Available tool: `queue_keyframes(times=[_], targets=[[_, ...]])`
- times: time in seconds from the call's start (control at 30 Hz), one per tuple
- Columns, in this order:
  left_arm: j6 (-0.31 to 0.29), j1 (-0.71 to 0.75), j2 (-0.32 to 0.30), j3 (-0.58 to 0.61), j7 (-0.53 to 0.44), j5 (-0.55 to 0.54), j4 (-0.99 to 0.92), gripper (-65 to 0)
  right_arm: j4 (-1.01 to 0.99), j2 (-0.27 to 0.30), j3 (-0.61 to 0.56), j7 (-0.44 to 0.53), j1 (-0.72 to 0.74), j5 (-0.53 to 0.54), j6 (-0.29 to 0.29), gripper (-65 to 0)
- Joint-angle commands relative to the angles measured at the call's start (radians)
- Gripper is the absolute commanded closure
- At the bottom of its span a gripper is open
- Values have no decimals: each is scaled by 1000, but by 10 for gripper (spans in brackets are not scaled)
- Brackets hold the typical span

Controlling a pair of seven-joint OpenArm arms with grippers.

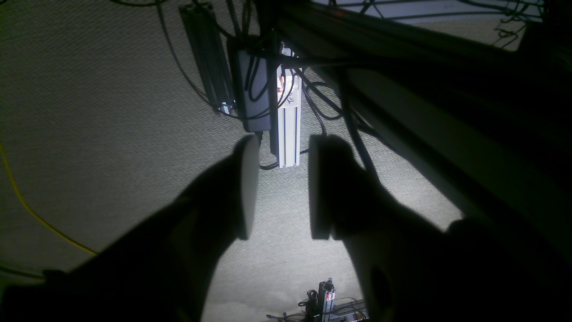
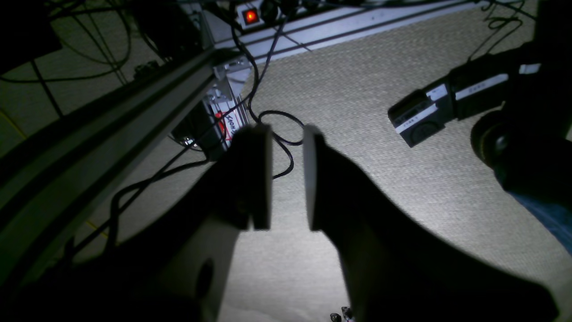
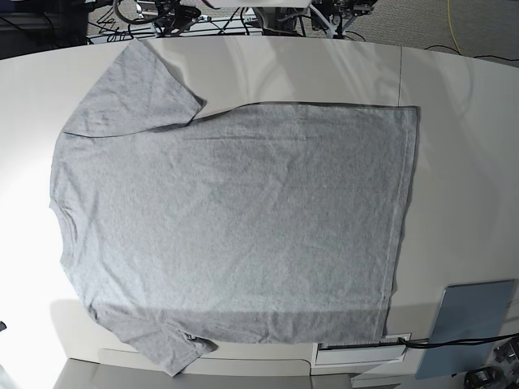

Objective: Fold the T-shirt properly

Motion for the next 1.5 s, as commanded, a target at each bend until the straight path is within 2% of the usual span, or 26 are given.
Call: queue_keyframes(times=[0.0, 0.23, 0.9, 1.2, 1.33, 1.47], targets=[[-7, 3, -3, -2, -3, -2, 5, -207, 5, 6, 1, 13, -3, 6, 2, -130], [-8, 3, -3, -2, -29, -2, 7, -207, 5, 6, 1, 21, -3, 6, 3, -130], [-8, 3, -3, -2, -15, -2, 8, -207, 6, 6, 1, 8, -3, 6, 2, -130], [-7, 60, -22, -2, 43, -2, 140, -207, 7, 39, 1, -51, -9, 7, 5, -130], [-7, 103, -39, -2, 101, -2, 226, -207, 55, 64, 1, -82, -54, 15, 56, -130], [-6, 147, -62, -2, 163, -4, 310, -207, 164, 77, 1, -132, -143, 109, 77, -130]])
